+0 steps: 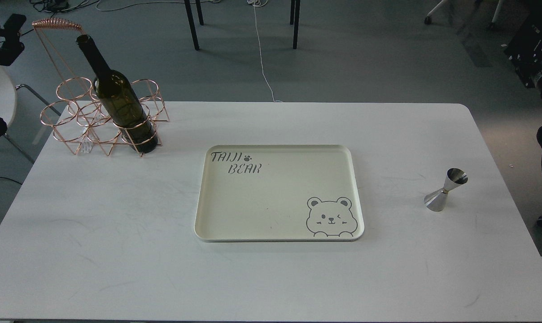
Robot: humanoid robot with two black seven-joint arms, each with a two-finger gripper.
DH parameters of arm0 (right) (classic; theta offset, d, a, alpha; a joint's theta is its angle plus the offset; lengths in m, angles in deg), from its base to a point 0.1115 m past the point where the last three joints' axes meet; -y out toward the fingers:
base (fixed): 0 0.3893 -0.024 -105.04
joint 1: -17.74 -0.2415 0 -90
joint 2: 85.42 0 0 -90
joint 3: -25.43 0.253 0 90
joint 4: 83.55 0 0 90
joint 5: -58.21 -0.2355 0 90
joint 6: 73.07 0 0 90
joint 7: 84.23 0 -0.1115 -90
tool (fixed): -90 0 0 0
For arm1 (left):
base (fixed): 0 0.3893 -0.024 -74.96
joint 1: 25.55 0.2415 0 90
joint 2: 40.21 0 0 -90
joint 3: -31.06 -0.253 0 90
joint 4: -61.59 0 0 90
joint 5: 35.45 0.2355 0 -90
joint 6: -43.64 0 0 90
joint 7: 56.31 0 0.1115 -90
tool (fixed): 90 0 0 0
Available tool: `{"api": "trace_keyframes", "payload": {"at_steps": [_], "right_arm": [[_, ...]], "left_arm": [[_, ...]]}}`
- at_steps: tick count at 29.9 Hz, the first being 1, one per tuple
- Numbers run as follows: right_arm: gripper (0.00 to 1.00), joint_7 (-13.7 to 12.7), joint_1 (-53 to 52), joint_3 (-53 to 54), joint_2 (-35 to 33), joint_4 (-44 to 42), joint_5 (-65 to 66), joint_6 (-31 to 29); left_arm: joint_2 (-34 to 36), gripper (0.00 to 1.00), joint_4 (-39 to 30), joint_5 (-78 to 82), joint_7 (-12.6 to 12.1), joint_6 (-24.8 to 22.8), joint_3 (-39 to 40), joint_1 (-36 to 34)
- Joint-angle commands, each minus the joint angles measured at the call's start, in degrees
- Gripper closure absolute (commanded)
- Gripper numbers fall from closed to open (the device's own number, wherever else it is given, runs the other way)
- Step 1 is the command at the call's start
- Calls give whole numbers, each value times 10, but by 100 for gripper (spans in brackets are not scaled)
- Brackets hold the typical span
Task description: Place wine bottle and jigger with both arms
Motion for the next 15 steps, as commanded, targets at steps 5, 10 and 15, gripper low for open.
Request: {"api": "trace_keyframes", "payload": {"at_steps": [5,10,15], "right_arm": [[1,0,31,2,4,-23,-143,-9],[1,0,56,12,32,-24,-161,-9],[1,0,83,26,37,-25,-225,-52]], "left_arm": [[-70,2,110,-150,29,-94,2,45],[-110,2,156,-208,27,-128,33,65],[-140,2,161,-211,27,-132,66,84]]}}
